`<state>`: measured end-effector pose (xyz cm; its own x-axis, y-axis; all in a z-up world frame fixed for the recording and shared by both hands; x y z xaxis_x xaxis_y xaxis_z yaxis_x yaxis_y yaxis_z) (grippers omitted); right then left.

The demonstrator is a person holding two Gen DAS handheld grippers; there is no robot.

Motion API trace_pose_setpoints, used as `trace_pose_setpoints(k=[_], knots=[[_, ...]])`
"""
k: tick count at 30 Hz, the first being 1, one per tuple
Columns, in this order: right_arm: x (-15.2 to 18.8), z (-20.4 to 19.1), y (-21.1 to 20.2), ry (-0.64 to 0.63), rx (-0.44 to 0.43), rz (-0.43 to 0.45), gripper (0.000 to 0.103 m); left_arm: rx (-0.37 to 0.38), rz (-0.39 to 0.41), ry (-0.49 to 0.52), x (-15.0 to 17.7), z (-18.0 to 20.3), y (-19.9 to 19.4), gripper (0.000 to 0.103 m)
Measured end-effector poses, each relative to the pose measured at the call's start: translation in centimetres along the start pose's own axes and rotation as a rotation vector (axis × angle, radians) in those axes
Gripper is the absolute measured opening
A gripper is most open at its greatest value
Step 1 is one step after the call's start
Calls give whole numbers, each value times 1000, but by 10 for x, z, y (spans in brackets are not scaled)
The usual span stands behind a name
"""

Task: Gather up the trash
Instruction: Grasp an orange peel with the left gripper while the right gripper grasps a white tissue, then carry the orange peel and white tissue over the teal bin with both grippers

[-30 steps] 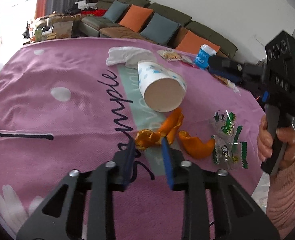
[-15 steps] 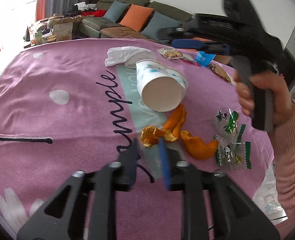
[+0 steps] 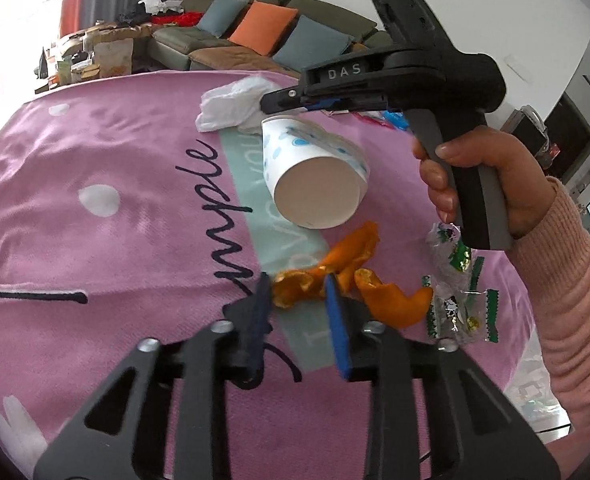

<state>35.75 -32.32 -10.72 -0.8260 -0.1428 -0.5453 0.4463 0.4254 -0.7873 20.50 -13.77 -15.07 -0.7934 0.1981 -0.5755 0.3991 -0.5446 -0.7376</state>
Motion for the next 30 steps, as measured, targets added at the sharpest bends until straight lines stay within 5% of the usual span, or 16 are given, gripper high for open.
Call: trace_pose_setpoints(k=[15,30], knots=[[-9,-42,-76,-115,27,227,7,29,86,-15,15,-2,-42,13],[29,-107,-119,-135,-144,312,7,-30,165,-55,58,-37,-102,11]])
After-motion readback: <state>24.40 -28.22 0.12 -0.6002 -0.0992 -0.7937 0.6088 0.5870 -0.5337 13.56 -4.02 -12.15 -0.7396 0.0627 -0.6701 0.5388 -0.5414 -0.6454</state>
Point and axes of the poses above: each gripper's, at about its wrist camera, not at the fingertips, and y roughly the way its jaws point, z to its right, x to its underside, the point moved 9 cm from there along y, roughly the way its jaws point, and after that the axes turned 3 degrees about -y, right-handed, at the moved point
